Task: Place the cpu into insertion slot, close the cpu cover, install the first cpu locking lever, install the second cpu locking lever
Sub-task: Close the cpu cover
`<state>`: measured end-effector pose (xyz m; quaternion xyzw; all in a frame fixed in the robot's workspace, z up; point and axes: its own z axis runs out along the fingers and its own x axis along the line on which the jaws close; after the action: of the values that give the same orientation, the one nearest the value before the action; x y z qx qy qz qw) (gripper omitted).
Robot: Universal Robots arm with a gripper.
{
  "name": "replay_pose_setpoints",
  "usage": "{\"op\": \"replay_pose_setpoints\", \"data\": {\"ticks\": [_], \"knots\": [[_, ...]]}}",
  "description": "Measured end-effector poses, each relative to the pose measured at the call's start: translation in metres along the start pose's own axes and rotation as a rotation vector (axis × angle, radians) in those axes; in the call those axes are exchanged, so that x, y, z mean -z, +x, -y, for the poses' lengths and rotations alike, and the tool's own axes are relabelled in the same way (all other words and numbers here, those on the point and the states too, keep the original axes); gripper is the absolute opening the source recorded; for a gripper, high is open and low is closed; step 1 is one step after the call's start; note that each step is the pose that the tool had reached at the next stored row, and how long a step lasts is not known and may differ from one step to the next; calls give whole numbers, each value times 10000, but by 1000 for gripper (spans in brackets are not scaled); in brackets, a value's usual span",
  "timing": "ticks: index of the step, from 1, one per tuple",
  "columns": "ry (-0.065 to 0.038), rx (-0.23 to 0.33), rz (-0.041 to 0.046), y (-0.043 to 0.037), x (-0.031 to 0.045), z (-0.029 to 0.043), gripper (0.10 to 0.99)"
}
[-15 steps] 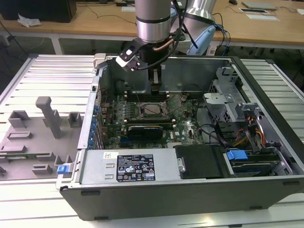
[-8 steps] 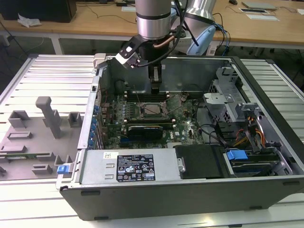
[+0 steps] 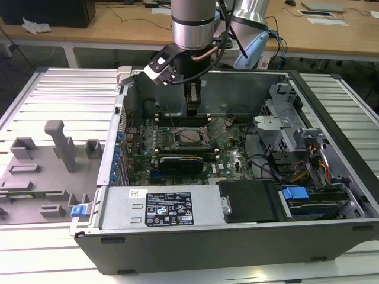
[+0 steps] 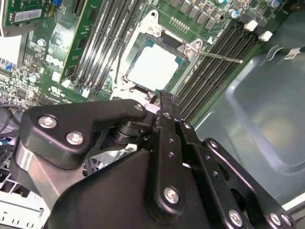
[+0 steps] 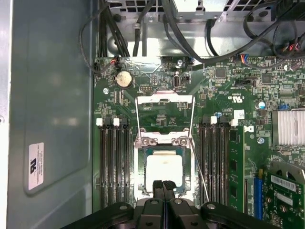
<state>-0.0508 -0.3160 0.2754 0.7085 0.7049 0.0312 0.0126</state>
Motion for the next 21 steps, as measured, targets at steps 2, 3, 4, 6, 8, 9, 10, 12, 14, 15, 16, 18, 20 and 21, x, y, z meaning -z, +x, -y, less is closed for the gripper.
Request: {"op": "replay_pose_setpoints", "data": {"ticks": [2, 3, 4, 6, 8, 9, 10, 12, 14, 15, 16, 18, 20, 21], "knots": [[4, -1, 0, 0, -3, -44, 106], [7, 0, 0, 0, -4, -62, 106], [9, 0, 0, 0, -5, -76, 106], [12, -1, 0, 1, -7, -102, 106], [16, -2, 0, 1, -8, -133, 106], [17, -1, 0, 1, -10, -156, 106], [22, 0, 0, 1, -12, -190, 106], [26, -2, 0, 1, -15, -234, 106], [27, -1, 0, 1, -17, -273, 106], [28, -1, 0, 1, -19, -304, 106], [30, -2, 0, 1, -21, -336, 106], [35, -1, 0, 1, -25, -408, 106], [53, -1, 0, 2, -32, -516, 106], [60, -3, 1, 2, -34, -553, 106]]}}
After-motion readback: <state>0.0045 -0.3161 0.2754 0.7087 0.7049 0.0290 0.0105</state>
